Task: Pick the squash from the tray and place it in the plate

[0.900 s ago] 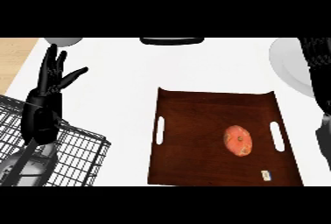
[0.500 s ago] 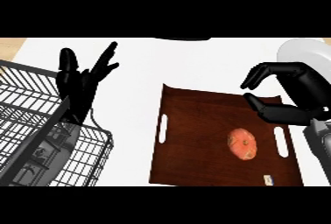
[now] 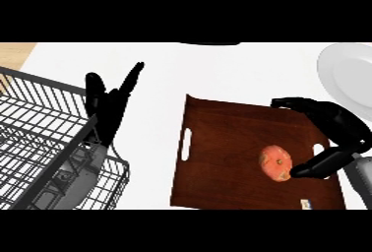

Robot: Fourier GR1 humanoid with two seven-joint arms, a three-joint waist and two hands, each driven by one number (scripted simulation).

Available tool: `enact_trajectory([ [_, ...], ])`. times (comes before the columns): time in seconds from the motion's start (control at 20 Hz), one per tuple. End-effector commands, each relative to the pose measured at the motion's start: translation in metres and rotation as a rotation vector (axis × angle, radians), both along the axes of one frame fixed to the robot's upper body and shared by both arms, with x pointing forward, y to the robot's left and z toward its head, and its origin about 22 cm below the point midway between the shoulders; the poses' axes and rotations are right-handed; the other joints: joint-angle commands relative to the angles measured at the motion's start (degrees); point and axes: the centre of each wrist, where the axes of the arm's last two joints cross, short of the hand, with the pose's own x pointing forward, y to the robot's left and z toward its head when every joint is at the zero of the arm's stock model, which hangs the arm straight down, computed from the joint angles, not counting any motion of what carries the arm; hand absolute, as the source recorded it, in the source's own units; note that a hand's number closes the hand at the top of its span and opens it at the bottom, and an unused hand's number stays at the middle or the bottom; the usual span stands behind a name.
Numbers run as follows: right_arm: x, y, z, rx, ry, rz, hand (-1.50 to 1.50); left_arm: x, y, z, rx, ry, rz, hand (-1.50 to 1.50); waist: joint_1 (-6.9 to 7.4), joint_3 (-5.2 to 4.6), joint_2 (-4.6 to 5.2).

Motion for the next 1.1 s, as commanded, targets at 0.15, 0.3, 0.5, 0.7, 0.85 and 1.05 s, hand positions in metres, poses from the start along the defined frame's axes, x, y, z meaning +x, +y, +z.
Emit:
enact_trajectory([
  [0.15, 0.0, -0.028, 0.011, -0.18, -0.047, 0.116, -1.5, -0.003, 0.031, -0.033, -0.277, 0.094, 0.184, 0.0, 1.47, -0.18, -0.95],
  [0.3, 0.0, -0.027, 0.012, -0.231, -0.072, 0.108, -1.5, -0.009, 0.02, -0.039, -0.216, 0.065, 0.167, 0.0, 2.09, -0.2, -0.82],
  [0.5, 0.001, -0.024, 0.027, -0.316, -0.091, 0.151, -1.5, -0.024, 0.013, -0.049, -0.188, 0.06, 0.186, 0.0, 1.48, -0.41, -1.26],
  [0.7, 0.006, -0.025, 0.022, -0.473, -0.084, 0.24, -1.5, -0.022, 0.035, -0.06, -0.356, 0.115, 0.225, 0.0, 0.37, 0.05, -1.27],
  [0.85, 0.001, -0.022, 0.006, -0.567, -0.108, 0.301, -1.5, -0.021, 0.071, -0.063, -0.412, 0.124, 0.219, 0.0, -1.07, 0.16, -1.94],
  [1.05, 0.007, -0.029, -0.01, -0.682, -0.211, 0.309, -1.5, -0.015, 0.102, -0.08, -0.424, 0.135, 0.235, 0.0, -2.49, 0.21, -2.19],
])
